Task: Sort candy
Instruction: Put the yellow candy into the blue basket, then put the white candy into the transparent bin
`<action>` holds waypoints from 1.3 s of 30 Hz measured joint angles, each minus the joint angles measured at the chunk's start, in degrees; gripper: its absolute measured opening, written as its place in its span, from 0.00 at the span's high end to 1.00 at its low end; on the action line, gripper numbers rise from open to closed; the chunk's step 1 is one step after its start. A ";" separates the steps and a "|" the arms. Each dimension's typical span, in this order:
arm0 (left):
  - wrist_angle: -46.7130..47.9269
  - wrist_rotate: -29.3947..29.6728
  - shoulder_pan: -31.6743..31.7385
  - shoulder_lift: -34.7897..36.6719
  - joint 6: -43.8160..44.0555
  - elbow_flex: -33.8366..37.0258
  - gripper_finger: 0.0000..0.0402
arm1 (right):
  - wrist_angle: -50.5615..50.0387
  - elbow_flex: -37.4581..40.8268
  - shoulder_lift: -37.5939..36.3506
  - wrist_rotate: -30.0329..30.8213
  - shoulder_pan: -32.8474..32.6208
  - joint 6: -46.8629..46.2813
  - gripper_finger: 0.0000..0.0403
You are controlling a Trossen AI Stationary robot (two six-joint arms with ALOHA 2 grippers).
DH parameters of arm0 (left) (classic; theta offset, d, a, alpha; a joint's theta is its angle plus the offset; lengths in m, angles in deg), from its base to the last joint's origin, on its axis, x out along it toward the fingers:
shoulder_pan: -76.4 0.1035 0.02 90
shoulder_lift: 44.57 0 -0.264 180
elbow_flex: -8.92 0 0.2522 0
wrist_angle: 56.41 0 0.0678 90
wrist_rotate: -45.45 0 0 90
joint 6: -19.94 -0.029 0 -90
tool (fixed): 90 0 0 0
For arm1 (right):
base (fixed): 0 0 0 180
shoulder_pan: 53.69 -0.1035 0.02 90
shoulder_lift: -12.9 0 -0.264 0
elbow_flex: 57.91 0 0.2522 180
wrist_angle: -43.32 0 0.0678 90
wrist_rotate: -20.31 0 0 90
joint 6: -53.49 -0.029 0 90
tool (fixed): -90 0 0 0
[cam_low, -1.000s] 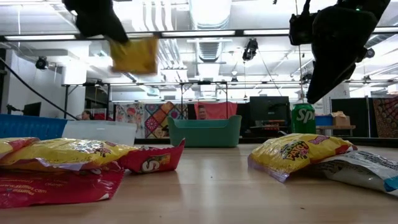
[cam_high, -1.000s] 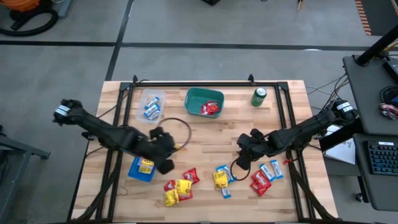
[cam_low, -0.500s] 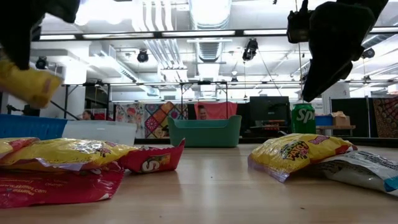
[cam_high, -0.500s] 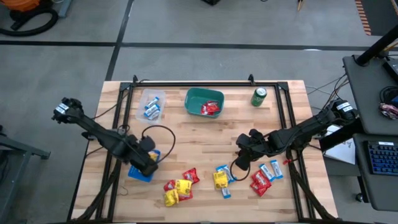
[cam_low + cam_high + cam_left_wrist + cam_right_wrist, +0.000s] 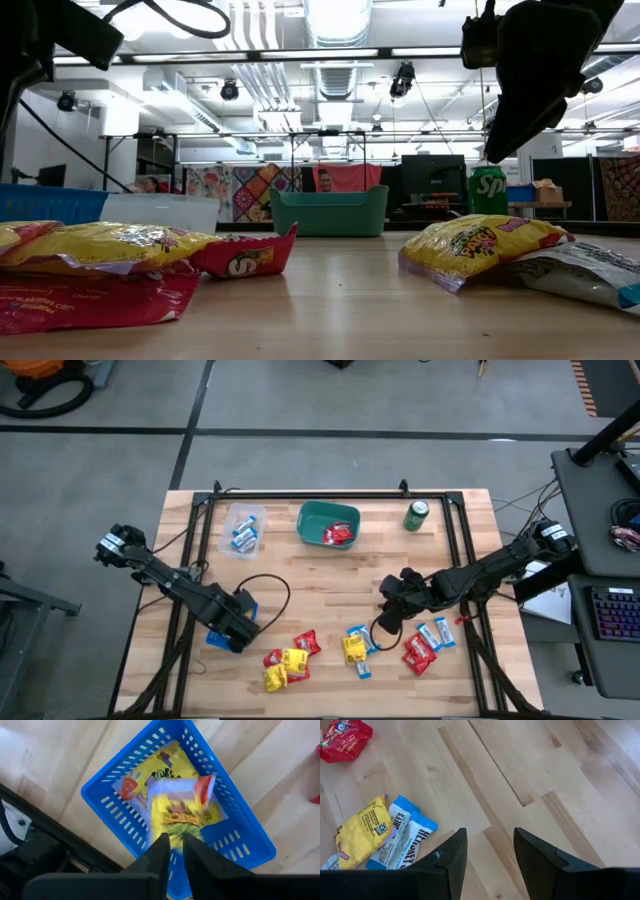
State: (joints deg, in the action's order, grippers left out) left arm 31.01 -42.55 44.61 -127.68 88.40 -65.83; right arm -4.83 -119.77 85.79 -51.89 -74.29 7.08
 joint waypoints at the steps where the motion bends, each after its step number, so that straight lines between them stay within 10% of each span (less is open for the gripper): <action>1: -0.01 -0.08 0.00 -0.01 -0.14 -0.02 0.87 | 0.00 0.00 0.00 -0.14 0.00 0.00 0.62; 9: -2.49 2.68 -0.02 0.61 -7.38 -0.37 0.73 | 1.40 0.00 0.00 -4.35 -0.15 -2.65 0.62; 23: -41.68 15.58 0.07 0.66 -54.08 -2.75 0.77 | 1.23 0.00 0.37 -22.80 -6.39 -29.18 0.62; 32: -43.34 24.72 0.59 0.66 -55.64 -1.92 0.79 | -26.75 -3.50 1.43 -23.74 -10.25 -40.70 0.62; 39: -43.20 26.12 0.64 0.66 -53.47 -1.19 0.79 | -26.73 -2.21 6.40 -24.28 -10.12 -36.91 0.62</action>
State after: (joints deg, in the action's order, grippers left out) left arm -12.19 -16.43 45.25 -127.02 34.92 -67.02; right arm -31.56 -121.98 92.18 -76.17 -84.41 -29.83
